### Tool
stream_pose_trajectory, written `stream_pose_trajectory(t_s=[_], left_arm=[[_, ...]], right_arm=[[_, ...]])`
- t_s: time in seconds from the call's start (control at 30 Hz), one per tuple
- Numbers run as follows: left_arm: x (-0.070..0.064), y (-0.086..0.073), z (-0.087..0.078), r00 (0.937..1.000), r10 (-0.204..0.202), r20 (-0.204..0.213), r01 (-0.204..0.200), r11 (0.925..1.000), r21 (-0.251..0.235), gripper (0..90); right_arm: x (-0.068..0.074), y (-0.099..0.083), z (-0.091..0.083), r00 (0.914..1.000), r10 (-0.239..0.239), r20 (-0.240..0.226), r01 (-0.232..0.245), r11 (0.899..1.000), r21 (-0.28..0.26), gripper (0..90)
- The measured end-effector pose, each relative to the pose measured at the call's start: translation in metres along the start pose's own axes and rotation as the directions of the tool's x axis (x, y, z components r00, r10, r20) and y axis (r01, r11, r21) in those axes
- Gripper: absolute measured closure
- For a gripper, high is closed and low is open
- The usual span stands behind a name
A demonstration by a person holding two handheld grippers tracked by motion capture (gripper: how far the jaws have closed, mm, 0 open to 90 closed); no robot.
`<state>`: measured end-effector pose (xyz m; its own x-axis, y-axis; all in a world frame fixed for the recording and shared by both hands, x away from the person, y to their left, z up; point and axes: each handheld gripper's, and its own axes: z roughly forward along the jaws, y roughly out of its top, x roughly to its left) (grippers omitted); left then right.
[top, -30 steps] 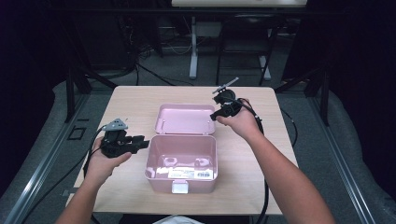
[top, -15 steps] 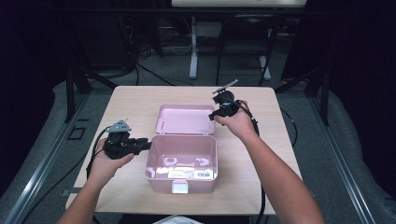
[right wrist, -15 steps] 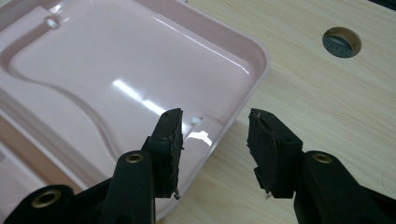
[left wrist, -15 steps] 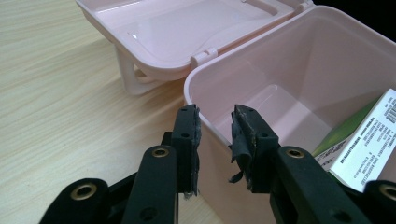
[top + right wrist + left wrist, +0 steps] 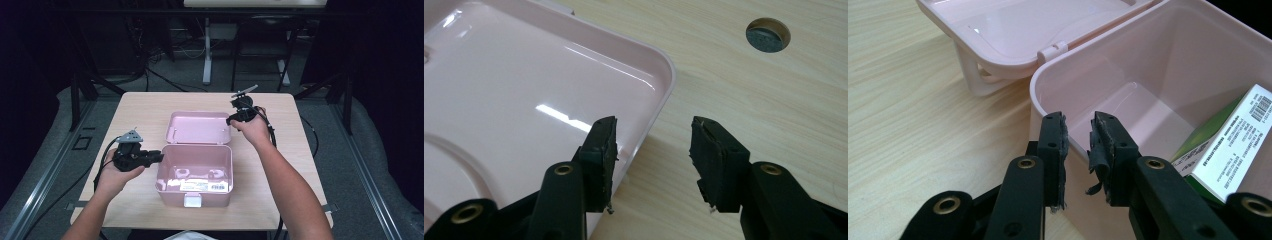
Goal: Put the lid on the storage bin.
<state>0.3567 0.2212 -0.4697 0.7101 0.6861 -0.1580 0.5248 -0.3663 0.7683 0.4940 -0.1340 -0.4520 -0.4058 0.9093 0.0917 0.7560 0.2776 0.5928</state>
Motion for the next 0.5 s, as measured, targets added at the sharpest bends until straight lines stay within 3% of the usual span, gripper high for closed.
stream_pose_trajectory(t_s=[0.17, 0.23, 0.27, 0.43, 0.5], left_arm=[[0.002, 0.000, -0.001, 0.9997, -0.002, 0.026, 0.002, 0.9999, 0.011, 74.5], [0.002, 0.000, -0.001, 0.9997, -0.001, 0.025, 0.000, 0.9999, 0.014, 74.5], [0.000, 0.000, 0.000, 1.0000, 0.000, 0.003, 0.000, 1.0000, 0.003, 74.4], [0.001, 0.000, 0.000, 0.9999, 0.002, 0.017, -0.002, 0.9999, 0.012, 74.2], [0.000, 0.000, 0.000, 1.0000, -0.001, 0.001, 0.001, 1.0000, 0.005, 74.2]], right_arm=[[0.000, 0.001, 0.008, 0.9998, 0.020, 0.001, -0.020, 1.000, -0.001, 52.7], [0.000, 0.001, 0.011, 0.9997, 0.026, 0.003, -0.026, 1.000, 0.000, 52.7], [0.000, 0.001, 0.013, 0.9995, 0.032, 0.002, -0.032, 0.999, -0.001, 52.9], [0.002, 0.003, 0.020, 0.9988, 0.048, 0.007, -0.048, 0.999, 0.004, 56.6], [0.002, 0.003, 0.023, 0.9985, 0.055, 0.009, -0.055, 0.998, 0.000, 56.7]])
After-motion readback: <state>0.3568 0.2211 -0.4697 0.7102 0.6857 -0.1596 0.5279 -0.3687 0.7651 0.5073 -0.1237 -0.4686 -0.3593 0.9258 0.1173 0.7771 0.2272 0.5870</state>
